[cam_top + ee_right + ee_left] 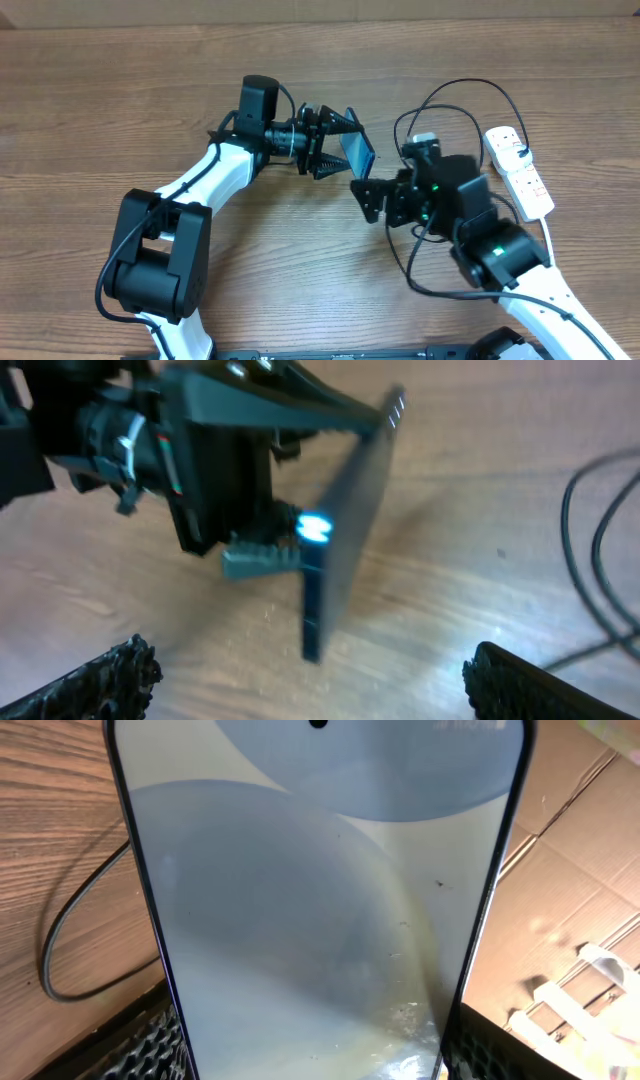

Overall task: Plug charger to phone and switch on socket
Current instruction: 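Reach the right gripper toward the upright phone held by the left gripper, then grasp the phone with the right gripper and release the left gripper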

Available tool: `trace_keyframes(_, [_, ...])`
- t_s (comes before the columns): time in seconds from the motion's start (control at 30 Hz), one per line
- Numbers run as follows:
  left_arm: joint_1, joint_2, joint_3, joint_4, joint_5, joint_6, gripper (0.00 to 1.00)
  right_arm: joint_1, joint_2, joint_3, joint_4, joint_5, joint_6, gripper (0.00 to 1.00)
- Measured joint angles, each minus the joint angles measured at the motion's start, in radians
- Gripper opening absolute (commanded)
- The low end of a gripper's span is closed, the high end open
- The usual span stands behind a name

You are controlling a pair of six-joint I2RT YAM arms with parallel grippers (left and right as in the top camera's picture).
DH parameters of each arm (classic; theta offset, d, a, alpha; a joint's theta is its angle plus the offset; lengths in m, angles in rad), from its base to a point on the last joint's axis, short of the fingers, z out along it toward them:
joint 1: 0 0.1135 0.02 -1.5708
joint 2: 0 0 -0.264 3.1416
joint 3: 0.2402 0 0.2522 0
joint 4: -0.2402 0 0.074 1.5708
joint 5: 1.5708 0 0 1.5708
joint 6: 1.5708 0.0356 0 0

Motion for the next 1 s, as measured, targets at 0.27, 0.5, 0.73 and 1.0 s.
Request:
trace_keyframes(0.27, [0.002, 0.000, 0.000, 0.000, -0.009, -0.009, 0.36, 0.116, 0.127, 0.000, 0.136, 0.242, -0.003, 0.89])
trace_keyframes(0.5, [0.002, 0.000, 0.000, 0.000, -0.011, -0.009, 0.36, 0.129, 0.206, 0.000, 0.225, 0.311, -0.006, 0.72])
trace_keyframes(0.73, [0.002, 0.000, 0.000, 0.000, -0.015, -0.009, 0.36, 0.129, 0.216, 0.000, 0.254, 0.330, -0.003, 0.61])
trace_keyframes(1.0, [0.002, 0.000, 0.000, 0.000, -0.016, -0.009, 0.35, 0.129, 0.279, 0.000, 0.303, 0.333, -0.004, 0.53])
